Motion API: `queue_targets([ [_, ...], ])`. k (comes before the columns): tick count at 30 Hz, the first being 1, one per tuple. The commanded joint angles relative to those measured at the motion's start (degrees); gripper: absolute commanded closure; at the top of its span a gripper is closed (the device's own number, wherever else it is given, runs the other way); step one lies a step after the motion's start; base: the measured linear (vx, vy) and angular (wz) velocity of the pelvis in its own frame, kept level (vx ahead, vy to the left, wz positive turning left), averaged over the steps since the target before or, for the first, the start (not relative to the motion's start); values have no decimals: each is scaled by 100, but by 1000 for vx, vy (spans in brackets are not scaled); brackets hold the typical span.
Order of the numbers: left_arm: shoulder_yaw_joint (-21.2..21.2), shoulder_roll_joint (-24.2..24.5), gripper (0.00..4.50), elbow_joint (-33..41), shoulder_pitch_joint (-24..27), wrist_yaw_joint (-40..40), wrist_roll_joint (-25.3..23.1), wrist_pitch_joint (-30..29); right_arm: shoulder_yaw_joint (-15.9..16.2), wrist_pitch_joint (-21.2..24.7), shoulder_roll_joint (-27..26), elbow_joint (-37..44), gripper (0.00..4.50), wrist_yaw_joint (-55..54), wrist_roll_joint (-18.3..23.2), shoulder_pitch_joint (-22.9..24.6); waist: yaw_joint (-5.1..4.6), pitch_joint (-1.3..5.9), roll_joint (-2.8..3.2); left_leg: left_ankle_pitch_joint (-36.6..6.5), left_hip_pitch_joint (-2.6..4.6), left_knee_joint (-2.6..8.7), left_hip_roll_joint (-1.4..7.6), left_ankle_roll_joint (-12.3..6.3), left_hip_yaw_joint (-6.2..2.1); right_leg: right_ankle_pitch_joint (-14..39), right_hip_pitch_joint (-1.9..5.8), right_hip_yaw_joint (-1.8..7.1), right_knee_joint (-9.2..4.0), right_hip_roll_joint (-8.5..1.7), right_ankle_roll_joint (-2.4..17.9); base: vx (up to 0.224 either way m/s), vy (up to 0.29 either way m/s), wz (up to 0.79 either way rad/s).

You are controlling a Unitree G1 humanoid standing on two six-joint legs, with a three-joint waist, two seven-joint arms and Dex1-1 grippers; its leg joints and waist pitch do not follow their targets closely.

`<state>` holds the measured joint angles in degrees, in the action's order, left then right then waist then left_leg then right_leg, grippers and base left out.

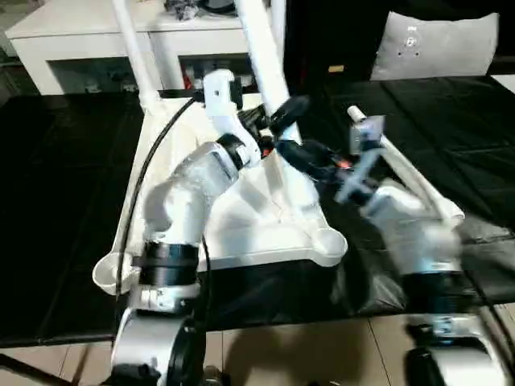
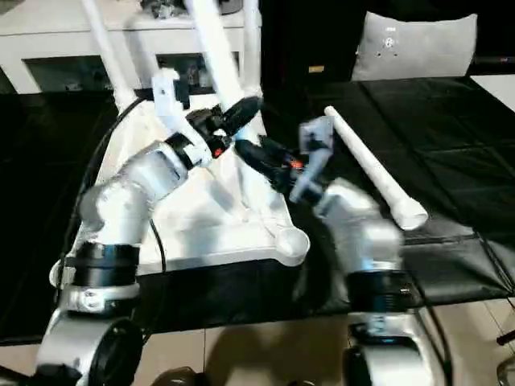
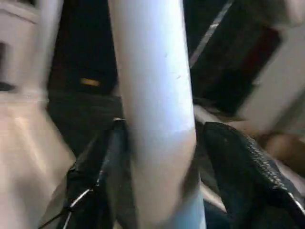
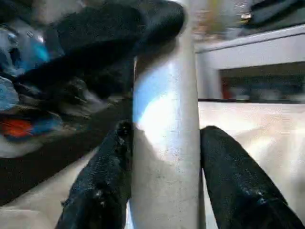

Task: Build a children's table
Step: Pick table leg

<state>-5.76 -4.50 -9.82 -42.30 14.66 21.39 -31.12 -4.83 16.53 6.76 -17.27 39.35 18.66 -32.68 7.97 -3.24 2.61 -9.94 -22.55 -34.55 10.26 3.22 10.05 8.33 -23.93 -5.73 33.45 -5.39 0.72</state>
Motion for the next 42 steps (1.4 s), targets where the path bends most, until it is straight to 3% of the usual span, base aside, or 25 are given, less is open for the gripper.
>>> queue_targets([
  [1, 247, -28, 199, 109, 38, -205, -310, 215, 152, -369, -72, -86, 272, -213, -259, -46, -48, 481, -98, -864, 85, 403, 256, -277, -98, 1799, 316, 241, -402, -331, 530, 0, 0, 0],
  [4, 321, -149, 219, 41, 58, -430, -479, 400, 476, -750, -122, -238, 272, -338, -649, -10, -50, 498, -93, -666, 75, 371, 253, -427, -85, 1315, 336, 249, -350, -332, 763, 0, 0, 0],
  [7, 316, -237, 245, -20, 48, -539, -529, 515, 497, -1012, -233, -375, 272, -495, -765, -16, -52, 494, -81, -700, 74, 363, 254, -530, -78, 1295, 336, 245, -353, -340, 880, 0, 0, 0],
  [12, 370, -260, 261, -24, 83, -528, -549, 538, 470, -1199, -279, -520, 272, -556, -759, -54, -60, 480, -56, -850, 81, 375, 263, -543, -88, 1450, 334, 238, -367, -328, 876, 0, 0, 0],
  [19, 189, -397, 265, -41, 112, -444, -234, 340, 538, -1589, -274, -597, 272, -382, -785, -43, -69, 486, -74, -910, 82, 375, 265, -527, -90, 1403, 342, 239, -361, -330, 924, 0, 0, 0],
  [30, -70, -379, 266, -94, 55, -429, 36, 298, 528, -1734, -177, -802, 272, -334, -827, -151, -156, 489, -77, -779, 60, 346, 246, -696, -86, 1297, 362, 224, -346, -322, 1031, 0, 0, 0],
  [33, -146, -333, 266, -120, 26, -412, 87, 278, 520, -1775, -123, -862, 202, -254, -801, -175, -159, 489, -72, -797, 64, 344, 246, -707, -84, 1302, 360, 222, -350, -317, 1039, 0, 0, 0],
  [42, -172, -256, 266, -128, 79, -398, 163, 259, 453, -1827, 9, -951, 131, -171, -756, -275, -148, 499, -73, -716, 66, 332, 253, -751, -86, 1155, 365, 224, -323, -320, 1115, 0, 0, 0],
])
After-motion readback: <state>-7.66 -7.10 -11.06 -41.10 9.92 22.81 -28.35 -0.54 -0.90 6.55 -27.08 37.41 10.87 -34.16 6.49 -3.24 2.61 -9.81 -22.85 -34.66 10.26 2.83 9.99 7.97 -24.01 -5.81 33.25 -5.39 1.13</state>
